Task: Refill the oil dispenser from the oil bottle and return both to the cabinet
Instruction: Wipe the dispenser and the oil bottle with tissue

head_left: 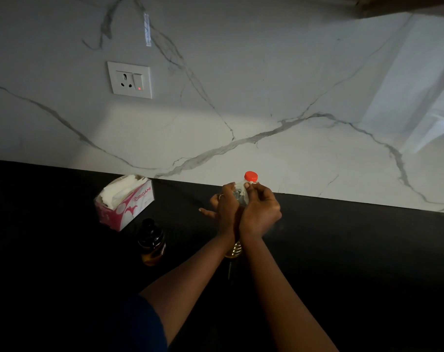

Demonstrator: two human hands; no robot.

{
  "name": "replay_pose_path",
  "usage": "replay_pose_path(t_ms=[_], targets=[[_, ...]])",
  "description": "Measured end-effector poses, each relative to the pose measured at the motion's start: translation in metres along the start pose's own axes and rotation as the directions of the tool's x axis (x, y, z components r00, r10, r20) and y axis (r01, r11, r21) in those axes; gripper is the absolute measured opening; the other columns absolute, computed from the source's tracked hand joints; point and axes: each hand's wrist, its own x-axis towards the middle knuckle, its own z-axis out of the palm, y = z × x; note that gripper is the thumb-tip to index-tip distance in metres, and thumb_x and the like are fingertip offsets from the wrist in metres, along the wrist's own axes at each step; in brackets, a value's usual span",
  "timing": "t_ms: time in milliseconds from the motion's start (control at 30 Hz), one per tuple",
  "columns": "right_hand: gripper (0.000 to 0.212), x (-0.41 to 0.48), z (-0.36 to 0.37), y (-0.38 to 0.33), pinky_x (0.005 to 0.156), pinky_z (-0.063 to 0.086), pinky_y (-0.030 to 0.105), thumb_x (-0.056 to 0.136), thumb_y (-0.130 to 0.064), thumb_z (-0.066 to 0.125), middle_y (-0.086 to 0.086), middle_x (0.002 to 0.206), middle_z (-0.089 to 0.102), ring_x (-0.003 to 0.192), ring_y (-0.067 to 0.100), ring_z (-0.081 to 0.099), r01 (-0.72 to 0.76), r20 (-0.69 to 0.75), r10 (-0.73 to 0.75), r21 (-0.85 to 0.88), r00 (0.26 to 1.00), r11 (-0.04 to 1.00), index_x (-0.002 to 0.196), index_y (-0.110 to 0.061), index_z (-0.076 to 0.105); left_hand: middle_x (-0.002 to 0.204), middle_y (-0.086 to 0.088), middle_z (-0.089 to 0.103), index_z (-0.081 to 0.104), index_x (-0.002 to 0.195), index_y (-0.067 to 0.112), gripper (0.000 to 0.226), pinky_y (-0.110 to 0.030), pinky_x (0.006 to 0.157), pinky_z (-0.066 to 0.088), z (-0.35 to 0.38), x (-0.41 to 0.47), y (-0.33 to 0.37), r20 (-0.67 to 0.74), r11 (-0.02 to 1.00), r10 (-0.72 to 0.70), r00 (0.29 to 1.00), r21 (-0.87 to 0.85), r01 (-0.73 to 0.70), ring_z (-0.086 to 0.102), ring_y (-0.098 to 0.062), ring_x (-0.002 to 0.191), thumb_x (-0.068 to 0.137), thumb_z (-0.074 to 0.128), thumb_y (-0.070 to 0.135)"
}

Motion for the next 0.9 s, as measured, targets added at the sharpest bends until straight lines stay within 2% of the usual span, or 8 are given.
replay_pose_path(t_ms=[167,267,367,467,600,667,767,900], targets=[[0.01,0.004,0.003,-0.001,0.056,0.044,0.001,0.084,-0.013,0.066,-0.009,0.08,0.064,0.069,-0.005,0.057,0.017,0.02,-0.017,-0.02,1.0,1.0,0.092,-0.011,0.072,0.135,0.001,0.044,0.034,0.132,0.023,0.057,-0.062,0.108,-0.011,-0.001,-0.001,-0.001,-0.016,0.999,0.005,1.0,0.033,-0.004,0.016,-0.022,0.14,0.085,0.063,0.038],[0.005,0.007,0.001,-0.001,0.055,0.043,0.0,0.083,-0.011,0.067,-0.01,0.075,0.063,0.07,-0.003,0.058,-0.032,0.018,0.032,0.023,0.999,0.999,0.087,-0.012,0.07,0.136,-0.001,0.045,0.032,0.132,0.022,0.058,-0.061,0.107,-0.015,-0.004,-0.001,-0.001,-0.016,0.999,0.017,1.0,0.027,-0.016,0.013,-0.023,0.141,0.084,0.063,0.036],[0.005,0.016,-0.002,0.0,0.059,0.047,0.007,0.083,-0.01,0.067,-0.01,0.074,0.063,0.072,0.0,0.06,-0.095,0.003,0.095,0.067,0.995,0.993,0.083,-0.014,0.069,0.138,-0.003,0.043,0.032,0.133,0.022,0.059,-0.061,0.107,-0.015,-0.007,0.0,0.0,-0.011,0.998,0.006,1.0,0.059,-0.006,0.013,-0.024,0.141,0.084,0.064,0.031],[0.01,0.03,-0.003,0.003,0.063,0.048,0.014,0.084,-0.007,0.064,-0.002,0.079,0.067,0.074,0.007,0.061,-0.132,0.031,0.132,0.015,0.991,0.991,0.079,-0.015,0.068,0.137,-0.002,0.044,0.03,0.133,0.023,0.062,-0.062,0.105,-0.017,-0.008,-0.002,0.0,0.003,0.997,0.032,0.999,0.076,-0.032,0.012,-0.024,0.141,0.083,0.065,0.031],[0.013,0.034,-0.008,0.015,0.07,0.053,0.021,0.09,-0.012,0.058,0.001,0.091,0.069,0.084,0.012,0.065,-0.065,0.124,0.067,-0.019,0.99,0.998,0.095,-0.012,0.069,0.137,-0.003,0.045,0.017,0.141,0.028,0.081,-0.065,0.103,-0.018,-0.013,0.0,0.004,0.117,0.988,0.032,0.993,0.145,-0.049,0.008,-0.025,0.142,0.079,0.067,0.042],[0.018,0.029,-0.013,0.019,0.072,0.049,0.015,0.094,-0.012,0.051,-0.002,0.095,0.066,0.088,0.011,0.062,-0.024,0.16,0.03,-0.037,0.987,0.999,0.104,-0.01,0.066,0.143,-0.003,0.039,0.007,0.144,0.034,0.09,-0.065,0.103,-0.018,-0.019,0.003,0.003,0.202,0.986,0.044,0.978,0.147,-0.075,0.005,-0.026,0.143,0.078,0.065,0.049],[0.024,0.022,-0.02,0.025,0.07,0.042,0.01,0.097,-0.01,0.044,-0.004,0.101,0.058,0.091,0.008,0.056,-0.018,0.182,0.029,-0.059,0.983,0.998,0.116,-0.008,0.058,0.152,0.001,0.026,0.014,0.145,0.035,0.077,-0.067,0.104,-0.019,-0.029,0.006,-0.001,0.27,0.986,0.101,0.957,0.103,-0.134,0.0,-0.025,0.143,0.083,0.06,0.042],[0.026,0.006,-0.02,0.031,0.075,0.048,0.016,0.097,-0.009,0.044,-0.001,0.104,0.061,0.091,0.01,0.06,0.001,0.177,0.007,-0.048,0.984,0.999,0.119,-0.011,0.057,0.153,0.003,0.025,0.036,0.14,0.028,0.05,-0.065,0.104,-0.02,-0.035,0.011,0.003,0.184,0.991,0.128,0.975,0.012,-0.132,0.0,-0.02,0.144,0.093,0.047,0.041]])
